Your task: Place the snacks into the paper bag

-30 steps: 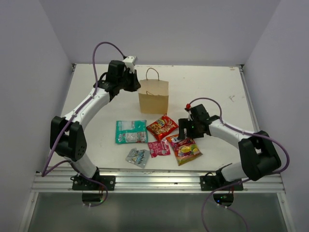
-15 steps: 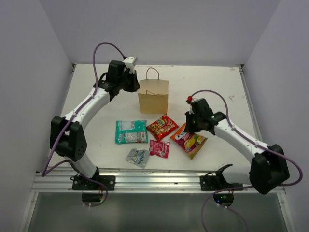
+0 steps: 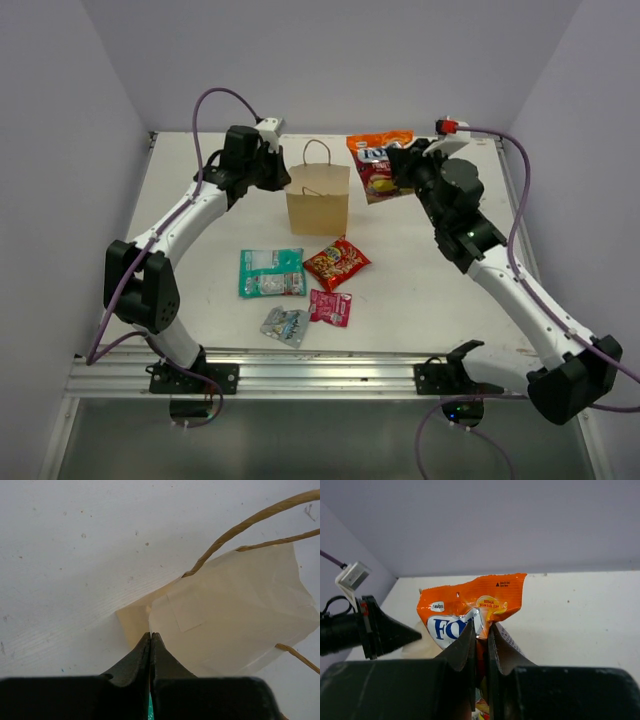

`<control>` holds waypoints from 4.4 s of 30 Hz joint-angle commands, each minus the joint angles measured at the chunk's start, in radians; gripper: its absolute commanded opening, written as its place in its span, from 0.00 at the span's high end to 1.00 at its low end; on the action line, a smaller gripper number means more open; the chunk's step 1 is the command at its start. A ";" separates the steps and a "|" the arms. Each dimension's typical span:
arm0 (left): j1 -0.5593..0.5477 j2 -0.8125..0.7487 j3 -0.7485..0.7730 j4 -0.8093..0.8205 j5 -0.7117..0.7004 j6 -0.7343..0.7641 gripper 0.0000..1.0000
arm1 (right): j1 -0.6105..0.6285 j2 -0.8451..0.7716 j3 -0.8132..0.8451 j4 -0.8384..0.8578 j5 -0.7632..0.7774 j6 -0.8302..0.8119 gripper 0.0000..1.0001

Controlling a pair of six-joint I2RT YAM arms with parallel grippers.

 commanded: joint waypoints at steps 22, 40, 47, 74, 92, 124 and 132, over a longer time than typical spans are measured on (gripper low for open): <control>-0.014 0.016 0.025 -0.002 0.055 -0.013 1.00 | 0.275 0.476 0.249 0.816 0.106 0.007 1.00; -0.015 0.003 0.018 0.000 0.064 -0.011 1.00 | 0.295 0.482 0.073 0.889 0.179 0.036 1.00; -0.017 -0.001 0.018 0.000 0.065 -0.011 1.00 | 0.295 0.560 0.011 0.980 0.189 0.061 1.00; -0.017 0.009 0.018 0.005 0.075 -0.008 1.00 | 0.303 0.576 -0.152 1.020 0.380 -0.026 1.00; -0.020 -0.069 -0.060 0.104 0.059 -0.024 1.00 | 0.333 0.180 -0.040 0.570 0.117 -0.206 0.01; -0.053 -0.112 -0.078 0.051 -0.013 -0.056 1.00 | 0.330 0.510 -0.665 0.803 0.059 0.060 0.22; -0.055 -0.115 -0.081 0.048 -0.025 -0.053 1.00 | 0.330 0.432 -0.675 0.701 0.056 0.069 0.87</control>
